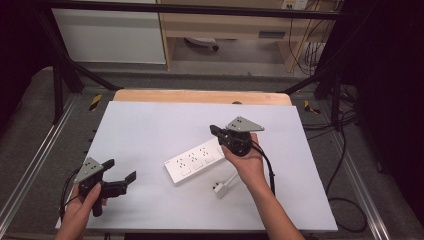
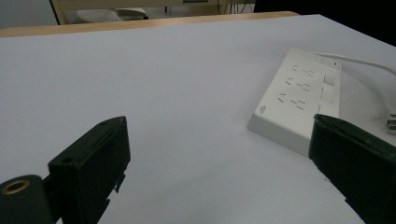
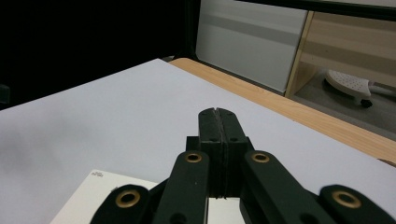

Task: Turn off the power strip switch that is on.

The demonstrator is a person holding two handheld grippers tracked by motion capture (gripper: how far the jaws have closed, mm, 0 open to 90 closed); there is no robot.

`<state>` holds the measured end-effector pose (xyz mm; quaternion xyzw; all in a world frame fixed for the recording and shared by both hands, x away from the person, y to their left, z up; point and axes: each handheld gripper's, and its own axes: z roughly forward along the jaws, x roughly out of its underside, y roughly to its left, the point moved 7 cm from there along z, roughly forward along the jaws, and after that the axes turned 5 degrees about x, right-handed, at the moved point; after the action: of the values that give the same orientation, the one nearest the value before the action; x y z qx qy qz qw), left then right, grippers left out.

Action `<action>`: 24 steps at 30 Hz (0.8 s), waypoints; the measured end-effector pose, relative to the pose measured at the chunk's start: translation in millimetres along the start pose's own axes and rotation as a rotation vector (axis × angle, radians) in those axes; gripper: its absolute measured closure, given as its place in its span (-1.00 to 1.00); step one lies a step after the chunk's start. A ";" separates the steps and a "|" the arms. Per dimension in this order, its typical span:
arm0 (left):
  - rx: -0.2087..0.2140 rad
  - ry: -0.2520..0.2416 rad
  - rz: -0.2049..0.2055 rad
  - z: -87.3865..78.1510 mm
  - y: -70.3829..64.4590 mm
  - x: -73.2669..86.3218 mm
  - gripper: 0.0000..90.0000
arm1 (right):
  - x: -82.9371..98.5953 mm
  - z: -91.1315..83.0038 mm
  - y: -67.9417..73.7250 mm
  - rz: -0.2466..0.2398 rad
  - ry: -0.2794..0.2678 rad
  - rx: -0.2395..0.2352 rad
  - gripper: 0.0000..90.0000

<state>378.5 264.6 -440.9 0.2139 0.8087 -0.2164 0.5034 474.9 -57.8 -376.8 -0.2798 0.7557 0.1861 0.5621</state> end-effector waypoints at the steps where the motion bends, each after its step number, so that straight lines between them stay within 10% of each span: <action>1: 0.000 0.000 0.000 0.1 0.0 0.0 -0.88 | 0.2 0.1 0.4 0.001 0.000 -0.002 1.00; 24: -0.001 0.001 0.006 0.0 0.2 0.0 -0.88 | 11.5 7.2 6.4 -0.002 0.049 -0.023 1.00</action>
<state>378.5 264.8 -440.9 0.2162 0.8084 -0.2143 0.5038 473.8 -51.0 -390.2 -0.2917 0.7666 0.1874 0.5404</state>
